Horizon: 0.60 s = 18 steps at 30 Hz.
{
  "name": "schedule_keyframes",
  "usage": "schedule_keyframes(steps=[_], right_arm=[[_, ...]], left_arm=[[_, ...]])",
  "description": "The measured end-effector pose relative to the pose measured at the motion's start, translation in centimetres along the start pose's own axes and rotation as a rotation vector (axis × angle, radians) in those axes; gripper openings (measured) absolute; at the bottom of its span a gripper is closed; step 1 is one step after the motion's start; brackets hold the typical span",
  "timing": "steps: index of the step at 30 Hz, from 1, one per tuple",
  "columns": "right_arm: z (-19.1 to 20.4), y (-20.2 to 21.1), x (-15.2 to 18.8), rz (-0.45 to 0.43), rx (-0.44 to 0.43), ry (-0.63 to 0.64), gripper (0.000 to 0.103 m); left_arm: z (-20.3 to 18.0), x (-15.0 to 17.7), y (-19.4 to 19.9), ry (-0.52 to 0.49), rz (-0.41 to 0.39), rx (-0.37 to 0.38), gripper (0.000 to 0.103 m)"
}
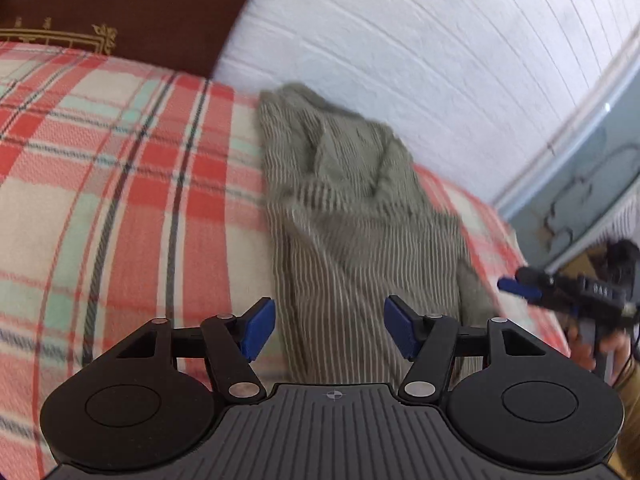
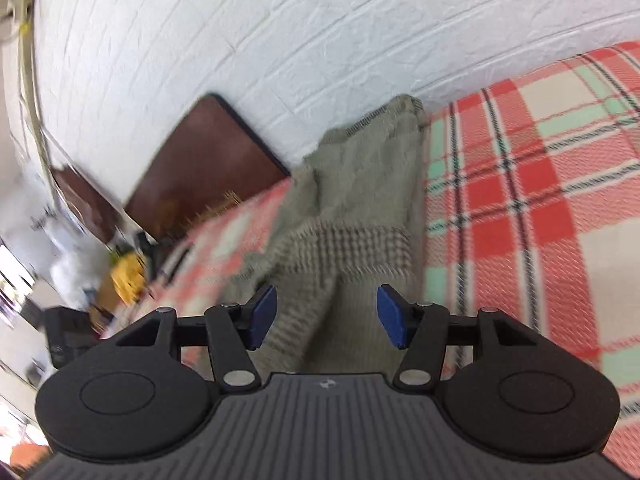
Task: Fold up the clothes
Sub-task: 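Lay the folded hem onto the shirt and open both grippers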
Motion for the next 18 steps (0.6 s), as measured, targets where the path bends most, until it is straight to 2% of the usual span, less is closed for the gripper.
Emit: schedule_keyframes(steps=[1,6,10,11,12,13,14,15,18], right_arm=[[-0.3,0.1,0.5,0.015,0.016,-0.004,0.061],[-0.4,1.0,3.4,0.065,0.05,-0.043,0.061],[0.0,1.5,6.0,0.106,0.038,-0.053,0.061],[0.1,1.2,6.4,0.112,0.038,-0.053,0.061],[0.1,0.8,6.7,0.116,0.038,-0.053,0.059],[0.2,0.4,6.9,0.12,0.039,-0.053,0.052],[0.4,0.0,6.9,0.125,0.036,-0.049,0.02],[0.8,0.0,6.3,0.109,0.036,-0.039,0.013],[2.4,0.7,3.6,0.034,0.001,0.007,0.011]], left_arm=[[0.0,0.5,-0.2,-0.002,0.009,0.004,0.065],[-0.6,2.3,-0.1,0.002,0.025,0.058,0.066],[-0.6,3.5,-0.2,-0.033,0.041,0.036,0.067],[-0.5,3.8,-0.4,-0.022,0.049,0.039,0.06],[-0.4,4.0,-0.5,-0.014,0.052,0.037,0.044],[-0.4,4.1,-0.6,-0.011,0.052,0.032,0.028],[-0.4,4.1,-0.5,-0.016,0.046,0.024,0.018],[-0.4,4.0,-0.3,-0.017,0.038,0.021,0.017],[-0.4,3.9,1.1,-0.014,0.011,0.027,0.009]])
Point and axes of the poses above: each gripper's, at about its wrist camera, not at the fingertips, and y roughly against the way its jaws point, z to its left, x to its underside, the point moved 9 cm from there along -y, roughly the way its jaws point, and after that the axes turned 5 degrees about y, right-handed, at the moved point
